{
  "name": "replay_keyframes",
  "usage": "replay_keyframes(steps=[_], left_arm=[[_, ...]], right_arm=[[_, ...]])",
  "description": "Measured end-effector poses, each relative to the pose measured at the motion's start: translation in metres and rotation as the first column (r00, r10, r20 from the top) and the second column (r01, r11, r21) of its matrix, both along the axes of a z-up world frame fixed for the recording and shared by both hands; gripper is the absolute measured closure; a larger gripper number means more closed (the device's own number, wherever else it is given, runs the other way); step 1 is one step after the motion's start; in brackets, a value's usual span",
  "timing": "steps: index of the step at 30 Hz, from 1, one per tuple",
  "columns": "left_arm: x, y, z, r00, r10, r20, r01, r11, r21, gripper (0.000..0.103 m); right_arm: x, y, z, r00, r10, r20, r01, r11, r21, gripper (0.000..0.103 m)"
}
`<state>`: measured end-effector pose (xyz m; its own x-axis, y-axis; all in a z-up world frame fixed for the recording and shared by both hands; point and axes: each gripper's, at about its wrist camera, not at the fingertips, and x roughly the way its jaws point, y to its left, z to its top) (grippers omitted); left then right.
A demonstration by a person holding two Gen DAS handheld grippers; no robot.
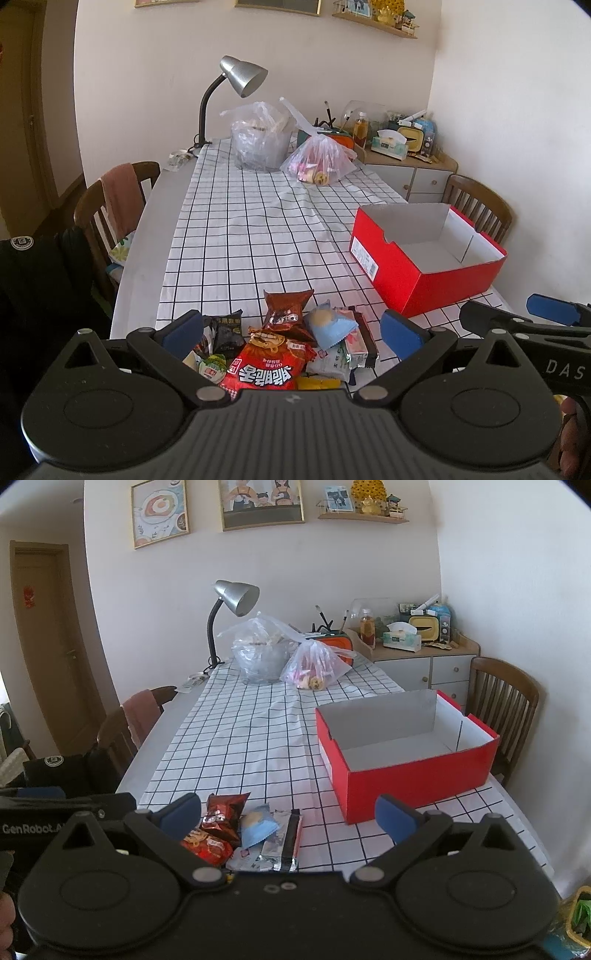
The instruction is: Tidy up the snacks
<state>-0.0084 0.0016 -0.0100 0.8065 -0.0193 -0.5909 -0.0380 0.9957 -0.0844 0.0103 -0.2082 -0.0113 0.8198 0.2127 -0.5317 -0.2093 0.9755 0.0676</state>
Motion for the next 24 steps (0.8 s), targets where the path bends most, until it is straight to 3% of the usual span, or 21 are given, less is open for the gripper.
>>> replay_keyframes(steps=[24], left_arm=[[0.000, 0.011, 0.000, 1.000, 0.011, -0.005, -0.011, 1.000, -0.012, 0.000]], right_arm=[[0.004, 0.008, -0.001, 1.000, 0.015, -0.001, -0.015, 1.000, -0.018, 0.002]])
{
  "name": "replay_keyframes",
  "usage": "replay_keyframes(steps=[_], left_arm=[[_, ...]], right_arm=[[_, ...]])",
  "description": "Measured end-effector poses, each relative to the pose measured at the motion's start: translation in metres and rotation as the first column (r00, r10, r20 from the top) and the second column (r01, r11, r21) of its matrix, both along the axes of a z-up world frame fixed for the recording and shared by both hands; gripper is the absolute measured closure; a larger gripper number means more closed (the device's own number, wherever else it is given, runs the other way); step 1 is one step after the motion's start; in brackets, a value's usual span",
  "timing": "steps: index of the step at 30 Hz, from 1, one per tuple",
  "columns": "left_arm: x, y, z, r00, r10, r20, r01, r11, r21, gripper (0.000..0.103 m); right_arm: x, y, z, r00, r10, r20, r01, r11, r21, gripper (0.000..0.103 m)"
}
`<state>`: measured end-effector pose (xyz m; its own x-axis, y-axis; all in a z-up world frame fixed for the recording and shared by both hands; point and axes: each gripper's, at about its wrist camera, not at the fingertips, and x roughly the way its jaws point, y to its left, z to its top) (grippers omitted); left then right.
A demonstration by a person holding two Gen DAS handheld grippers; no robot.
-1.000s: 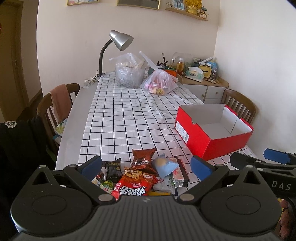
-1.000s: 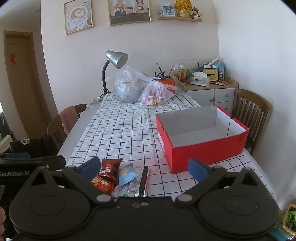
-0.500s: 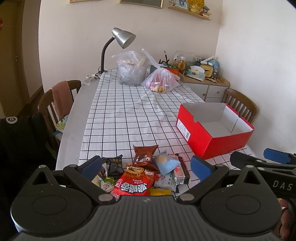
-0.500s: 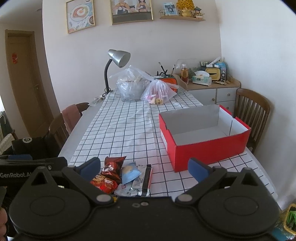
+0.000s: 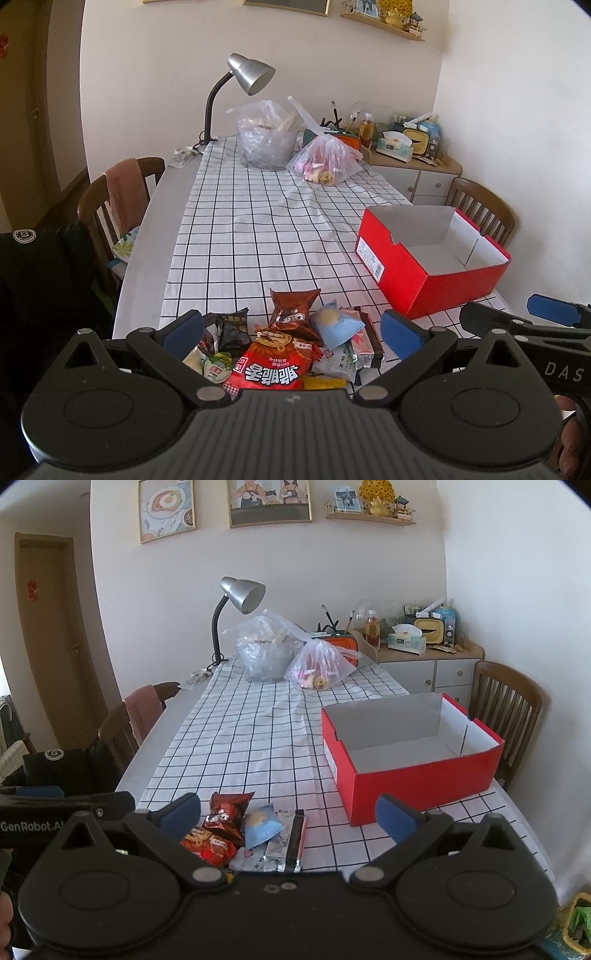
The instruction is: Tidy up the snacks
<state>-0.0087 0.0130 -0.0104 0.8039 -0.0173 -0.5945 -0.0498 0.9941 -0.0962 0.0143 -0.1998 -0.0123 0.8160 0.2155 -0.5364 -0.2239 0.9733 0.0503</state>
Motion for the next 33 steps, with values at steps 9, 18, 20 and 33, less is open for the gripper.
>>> replay_keyframes(steps=[9, 18, 20, 33], left_arm=[[0.012, 0.007, -0.011, 0.999, 0.024, -0.045, -0.024, 1.000, -0.012, 0.000], [0.028, 0.028, -0.046, 0.976, 0.091, -0.200, -0.099, 0.995, -0.030, 0.001], [0.031, 0.036, -0.054, 0.969, 0.106, -0.225, -0.117, 0.992, -0.037, 0.001], [0.051, 0.074, -0.094, 0.938, 0.185, -0.293, -0.200, 0.980, -0.023, 0.001]], right_arm=[[0.016, 0.008, -0.011, 0.998, 0.035, -0.044, -0.036, 0.999, -0.017, 0.002], [0.039, 0.011, -0.047, 0.984, 0.048, -0.172, -0.050, 0.999, -0.011, 0.005], [0.044, 0.013, -0.054, 0.979, 0.053, -0.197, -0.056, 0.998, -0.010, 0.006], [0.091, 0.015, -0.098, 0.957, 0.061, -0.284, -0.070, 0.997, -0.024, 0.015]])
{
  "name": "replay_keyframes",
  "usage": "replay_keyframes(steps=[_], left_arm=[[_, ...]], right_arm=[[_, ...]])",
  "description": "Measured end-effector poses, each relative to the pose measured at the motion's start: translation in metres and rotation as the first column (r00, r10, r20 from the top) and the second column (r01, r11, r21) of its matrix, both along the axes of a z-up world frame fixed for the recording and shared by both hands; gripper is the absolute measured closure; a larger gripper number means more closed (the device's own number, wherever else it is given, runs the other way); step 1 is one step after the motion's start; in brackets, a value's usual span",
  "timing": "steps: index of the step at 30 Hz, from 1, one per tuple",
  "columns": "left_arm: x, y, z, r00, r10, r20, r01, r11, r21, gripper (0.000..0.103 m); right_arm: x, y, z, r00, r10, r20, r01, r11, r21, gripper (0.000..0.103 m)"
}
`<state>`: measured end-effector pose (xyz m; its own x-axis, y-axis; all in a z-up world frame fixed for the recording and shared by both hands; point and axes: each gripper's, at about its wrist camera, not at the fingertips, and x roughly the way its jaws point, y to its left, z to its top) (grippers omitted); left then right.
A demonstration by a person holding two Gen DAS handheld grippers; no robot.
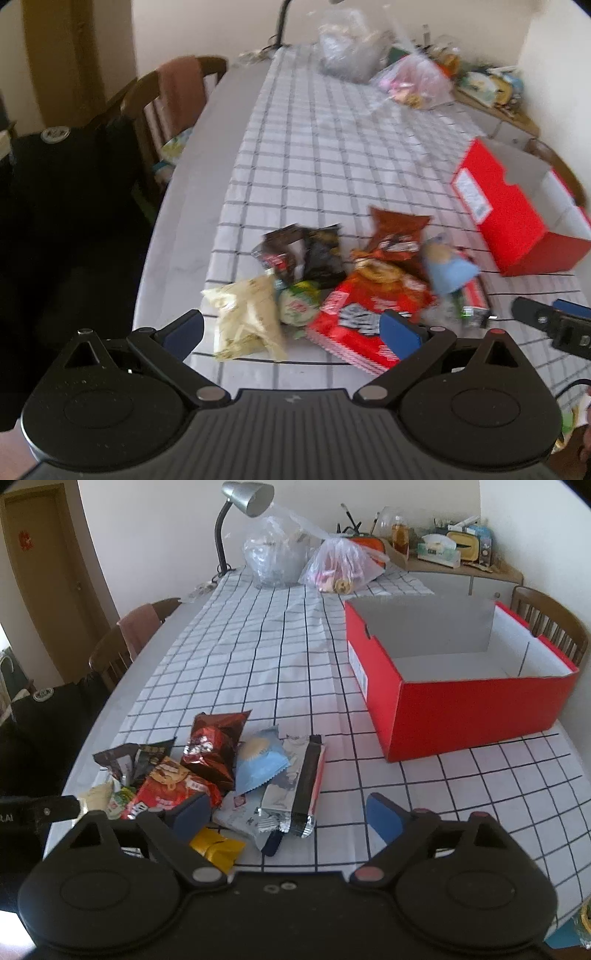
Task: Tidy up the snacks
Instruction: 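Grasp the cream bread bag with left tool while right tool grasps blue pastry packet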
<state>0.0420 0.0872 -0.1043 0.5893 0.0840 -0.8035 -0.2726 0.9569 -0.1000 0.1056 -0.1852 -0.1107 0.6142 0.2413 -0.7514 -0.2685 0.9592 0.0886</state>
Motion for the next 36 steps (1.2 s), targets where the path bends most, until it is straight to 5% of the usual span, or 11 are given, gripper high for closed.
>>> replay_keyframes(steps=[16, 26, 36], left_arm=[[0.029, 0.028, -0.034, 0.995, 0.079, -0.069, -0.077, 0.997, 0.023, 0.006], [0.037, 0.030, -0.043, 0.992, 0.087, -0.090, -0.084, 0.996, 0.039, 0.006], [0.047, 0.039, -0.055, 0.988, 0.099, -0.116, -0.099, 0.995, 0.008, 0.008]], right_arm=[[0.061, 0.026, -0.028, 0.996, 0.089, -0.028, -0.091, 0.993, -0.078, 0.026], [0.075, 0.070, -0.045, 0.969, 0.248, -0.010, -0.244, 0.940, -0.240, 0.032], [0.081, 0.089, -0.060, 0.958, 0.284, -0.027, -0.279, 0.911, -0.304, 0.043]])
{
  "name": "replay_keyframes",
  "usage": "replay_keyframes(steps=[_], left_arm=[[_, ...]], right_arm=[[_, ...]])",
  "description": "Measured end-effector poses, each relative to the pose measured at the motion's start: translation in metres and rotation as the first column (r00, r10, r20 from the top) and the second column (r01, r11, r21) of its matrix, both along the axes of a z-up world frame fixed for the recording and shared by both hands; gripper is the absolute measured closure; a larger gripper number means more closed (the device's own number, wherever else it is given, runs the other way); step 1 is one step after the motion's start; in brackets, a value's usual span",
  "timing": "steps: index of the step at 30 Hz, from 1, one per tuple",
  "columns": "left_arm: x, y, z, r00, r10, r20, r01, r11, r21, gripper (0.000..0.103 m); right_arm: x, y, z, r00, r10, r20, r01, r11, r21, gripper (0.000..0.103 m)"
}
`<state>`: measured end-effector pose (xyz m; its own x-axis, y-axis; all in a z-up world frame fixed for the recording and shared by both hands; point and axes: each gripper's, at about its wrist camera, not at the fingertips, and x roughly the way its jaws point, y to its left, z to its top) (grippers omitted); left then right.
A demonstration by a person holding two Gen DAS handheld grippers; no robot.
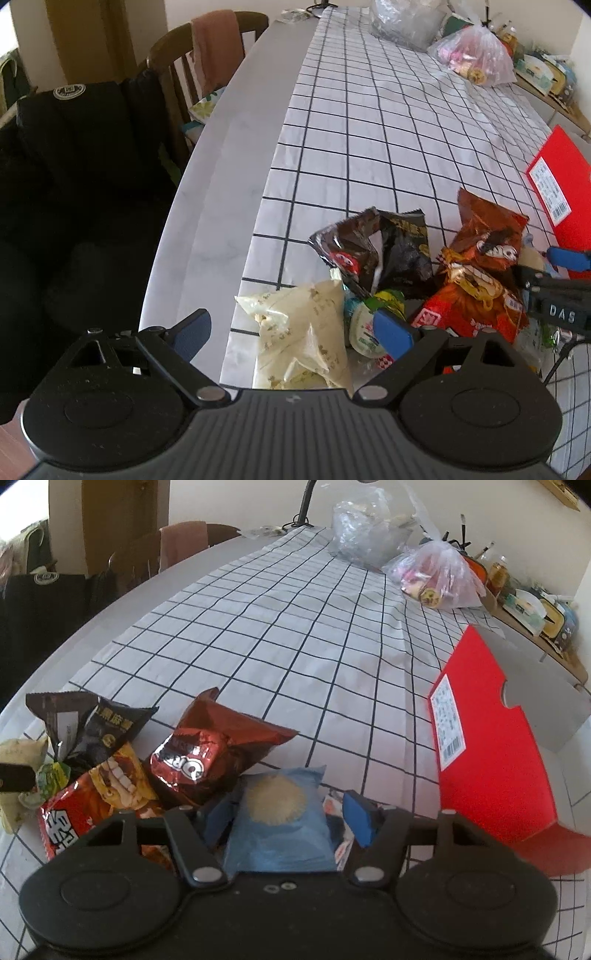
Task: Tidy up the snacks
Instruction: 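Grasp the cream bread bag with left tool while right tool grasps blue pastry packet, then carry both packets over the red box and open both tools to drop them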
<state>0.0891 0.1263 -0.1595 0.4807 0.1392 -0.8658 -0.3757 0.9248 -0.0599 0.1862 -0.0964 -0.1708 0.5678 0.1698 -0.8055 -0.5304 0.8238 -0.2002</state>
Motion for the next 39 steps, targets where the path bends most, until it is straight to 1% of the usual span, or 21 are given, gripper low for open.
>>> replay_keyframes(steps=[1, 5, 7, 9, 13, 16, 18, 19, 20, 25, 26, 27, 34, 39], left_arm=[[0.001, 0.002, 0.000, 1.000, 0.006, -0.002, -0.006, 1.000, -0.005, 0.008], [0.001, 0.013, -0.003, 0.999, 0.045, -0.017, -0.046, 0.997, -0.062, 0.019], [-0.001, 0.019, -0.006, 0.997, 0.066, -0.026, -0.068, 0.995, -0.077, 0.019], [-0.002, 0.020, -0.009, 0.997, 0.066, -0.033, -0.069, 0.994, -0.081, 0.019], [-0.001, 0.018, -0.011, 0.998, 0.049, -0.037, -0.053, 0.993, -0.102, 0.033], [-0.001, 0.017, -0.010, 0.998, 0.048, -0.033, -0.051, 0.993, -0.104, 0.036], [-0.002, 0.019, -0.009, 0.998, 0.051, -0.027, -0.054, 0.993, -0.109, 0.045], [-0.002, 0.020, -0.008, 0.998, 0.051, -0.025, -0.053, 0.992, -0.113, 0.052], [-0.002, 0.021, -0.008, 0.998, 0.053, -0.026, -0.056, 0.992, -0.115, 0.056], [-0.003, 0.024, -0.006, 0.998, 0.066, -0.024, -0.069, 0.989, -0.131, 0.062], [-0.004, 0.025, -0.005, 0.997, 0.069, -0.021, -0.071, 0.988, -0.137, 0.065], [-0.005, 0.025, -0.005, 0.997, 0.070, -0.020, -0.072, 0.987, -0.142, 0.066], [-0.014, 0.023, 0.005, 0.997, 0.081, -0.004, -0.081, 0.987, -0.138, 0.068], [-0.020, 0.014, 0.025, 0.997, 0.076, 0.018, -0.073, 0.990, -0.123, 0.068]], right_arm=[[0.000, 0.001, -0.001, 1.000, 0.002, 0.000, -0.002, 1.000, -0.005, 0.044], [0.000, 0.001, -0.003, 1.000, 0.012, 0.006, -0.012, 1.000, -0.009, 0.047], [-0.001, 0.002, -0.003, 1.000, 0.019, 0.011, -0.019, 1.000, -0.013, 0.048], [-0.002, 0.003, -0.004, 1.000, 0.022, 0.018, -0.021, 1.000, -0.017, 0.051], [-0.003, 0.003, -0.003, 0.999, 0.024, 0.028, -0.024, 1.000, -0.018, 0.053], [-0.004, 0.002, -0.002, 0.999, 0.021, 0.030, -0.021, 1.000, -0.009, 0.055], [-0.004, 0.001, -0.001, 0.999, 0.019, 0.031, -0.019, 1.000, -0.005, 0.056], [-0.005, 0.001, -0.001, 0.999, 0.017, 0.031, -0.017, 1.000, -0.002, 0.056], [-0.005, 0.000, 0.000, 0.999, 0.014, 0.032, -0.014, 1.000, 0.000, 0.056], [-0.007, -0.002, 0.004, 0.999, -0.003, 0.039, 0.003, 1.000, 0.014, 0.056], [-0.007, -0.003, 0.006, 0.999, -0.007, 0.039, 0.006, 1.000, 0.019, 0.056], [-0.008, -0.005, 0.007, 0.999, -0.013, 0.039, 0.012, 1.000, 0.024, 0.056], [-0.014, -0.018, 0.026, 0.998, -0.039, 0.050, 0.035, 0.996, 0.082, 0.056], [-0.022, -0.037, 0.048, 0.997, -0.055, 0.050, 0.048, 0.988, 0.146, 0.056]])
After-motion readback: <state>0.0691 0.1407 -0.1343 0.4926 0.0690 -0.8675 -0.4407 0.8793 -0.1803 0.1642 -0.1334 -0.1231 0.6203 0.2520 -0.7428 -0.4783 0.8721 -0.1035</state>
